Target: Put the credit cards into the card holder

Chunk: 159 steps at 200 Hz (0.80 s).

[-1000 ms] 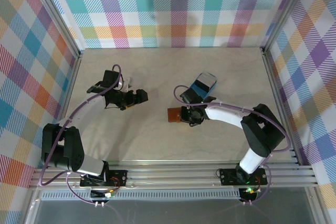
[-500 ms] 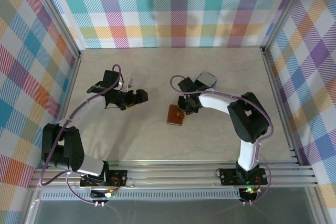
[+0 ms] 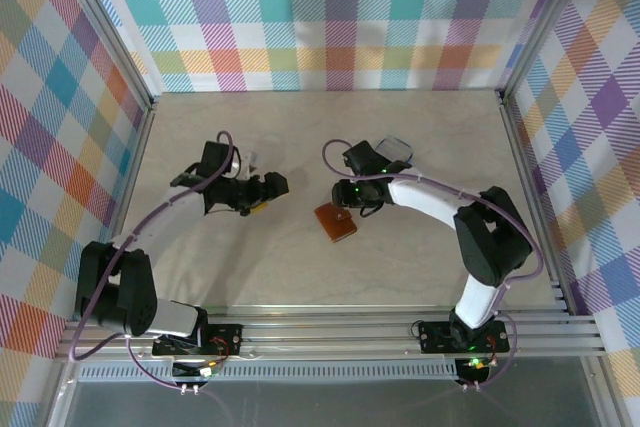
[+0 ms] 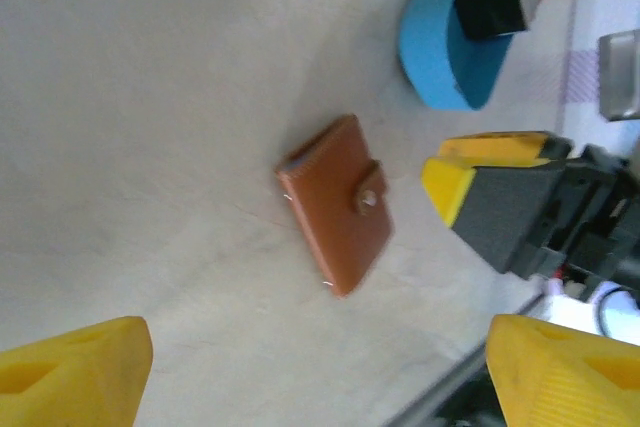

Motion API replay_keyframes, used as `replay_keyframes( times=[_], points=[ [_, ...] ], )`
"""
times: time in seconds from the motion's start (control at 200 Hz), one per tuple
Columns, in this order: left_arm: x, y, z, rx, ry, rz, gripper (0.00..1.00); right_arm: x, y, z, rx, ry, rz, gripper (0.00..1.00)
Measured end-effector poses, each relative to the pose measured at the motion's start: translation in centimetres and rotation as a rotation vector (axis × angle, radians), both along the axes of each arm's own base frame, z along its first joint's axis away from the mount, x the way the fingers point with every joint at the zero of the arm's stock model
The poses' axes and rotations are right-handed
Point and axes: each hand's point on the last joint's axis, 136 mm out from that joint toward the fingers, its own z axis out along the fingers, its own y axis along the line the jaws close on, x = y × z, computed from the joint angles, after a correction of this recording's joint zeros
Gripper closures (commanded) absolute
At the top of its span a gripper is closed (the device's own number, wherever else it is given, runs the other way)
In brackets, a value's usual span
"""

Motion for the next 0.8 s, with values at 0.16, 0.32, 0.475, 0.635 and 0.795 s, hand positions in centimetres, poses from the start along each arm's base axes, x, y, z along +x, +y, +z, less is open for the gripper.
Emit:
replay_keyframes(
  times=[0.16,0.32,0.475,0.635,0.795],
  points=[
    [-2.9,-3.0,-1.0,-0.109,0.031,0.06,0.15,-1.4,-1.0,-1.4,0.039,0.076,0.102,0.39],
    [-3.5,-4.7,-1.8,-0.164,0.026,0.111,0.15,-2.4,-0.2,-1.7,0.076,0.109,0.18,0.41],
    [-3.1,-5.1,-2.5,-0.214,0.027,0.161,0.15,-3.2,0.2,-3.0,0.079,0.156,0.215,0.39],
    [-2.7,-5.6,-2.1,-0.234,0.005,0.171,0.15,-4.1,0.1,-4.5,0.04,0.196,0.225,0.39],
    [-2.4,-5.9,-2.7,-0.232,0.009,0.166,0.15,-5.1,1.0,-4.7,0.026,0.201,0.264,0.42]
  ],
)
